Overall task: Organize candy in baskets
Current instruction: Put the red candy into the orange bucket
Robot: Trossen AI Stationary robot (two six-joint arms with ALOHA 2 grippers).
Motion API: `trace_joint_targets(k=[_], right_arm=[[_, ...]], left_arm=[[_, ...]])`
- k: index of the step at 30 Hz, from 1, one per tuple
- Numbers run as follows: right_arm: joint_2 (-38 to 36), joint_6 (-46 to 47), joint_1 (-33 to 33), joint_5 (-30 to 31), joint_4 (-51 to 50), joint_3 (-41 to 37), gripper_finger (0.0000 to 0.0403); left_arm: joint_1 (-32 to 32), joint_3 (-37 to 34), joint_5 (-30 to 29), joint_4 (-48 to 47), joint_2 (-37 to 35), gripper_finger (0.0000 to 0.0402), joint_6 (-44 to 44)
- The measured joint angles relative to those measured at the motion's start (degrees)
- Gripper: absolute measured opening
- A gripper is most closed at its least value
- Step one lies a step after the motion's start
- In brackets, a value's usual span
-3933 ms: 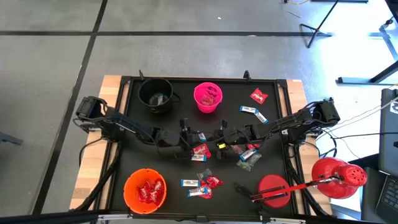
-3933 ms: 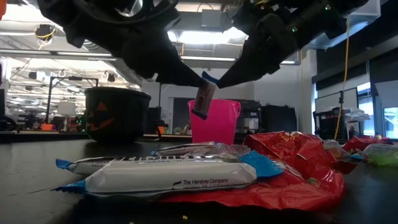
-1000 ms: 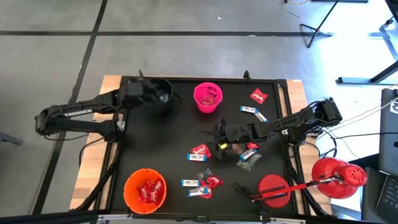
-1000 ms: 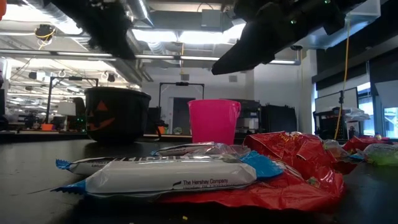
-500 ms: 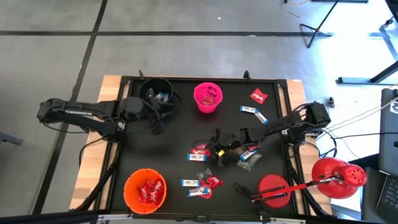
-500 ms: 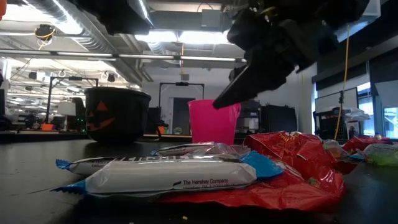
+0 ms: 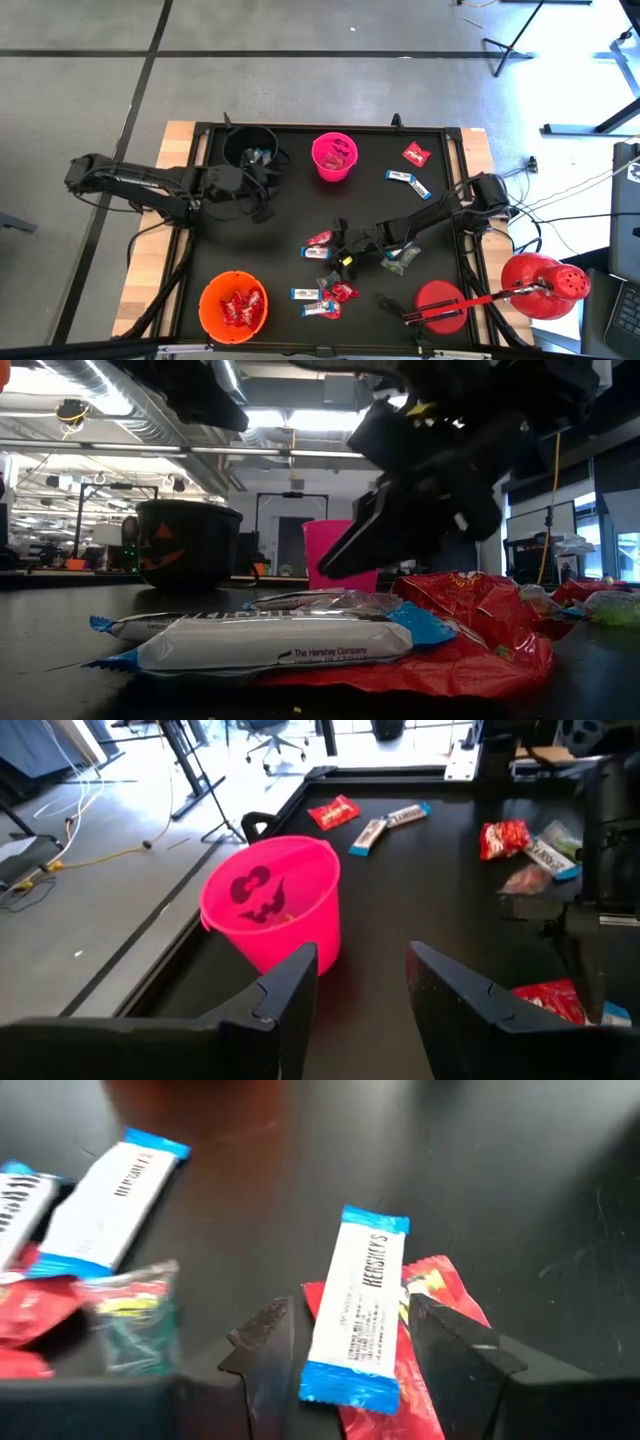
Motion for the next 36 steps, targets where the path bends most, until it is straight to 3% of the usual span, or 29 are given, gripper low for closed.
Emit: trace_joint_targets(k=[5,14,18,22,30,36], right_arm=[[2.41,-0.26,-0.02,-0.05,-0.19,1.46,0.0205],[3.38,1.12,-0.02,2.86,-1.94,1.85,0.0268],[3.38,1.23,-0.02,3.90,-2.30,1.85,0.0270],[3.38,1.22,-0.02,3.89,-3.04,1.85,0.0234],[3.27,1.22,-0.04,2.92,-3.53,1.92,0.0114],[3.26,1.20,-0.02,2.88,-3.53,1.92,0.0049]], left_arm=[[0.07,0.00,-0.02,0.63,2.23,0.0145,0.01],[0.07,0.00,-0.01,0.59,3.05,0.0145,0.02],[0.07,0.00,0.00,0.62,3.05,0.0145,0.02],[0.07,0.00,0.00,0.64,3.05,0.0145,0.00],[0.07,0.00,0.00,0.64,3.05,0.0145,-0.02],[0.07,0.00,-0.02,0.64,3.05,0.0145,-0.75]])
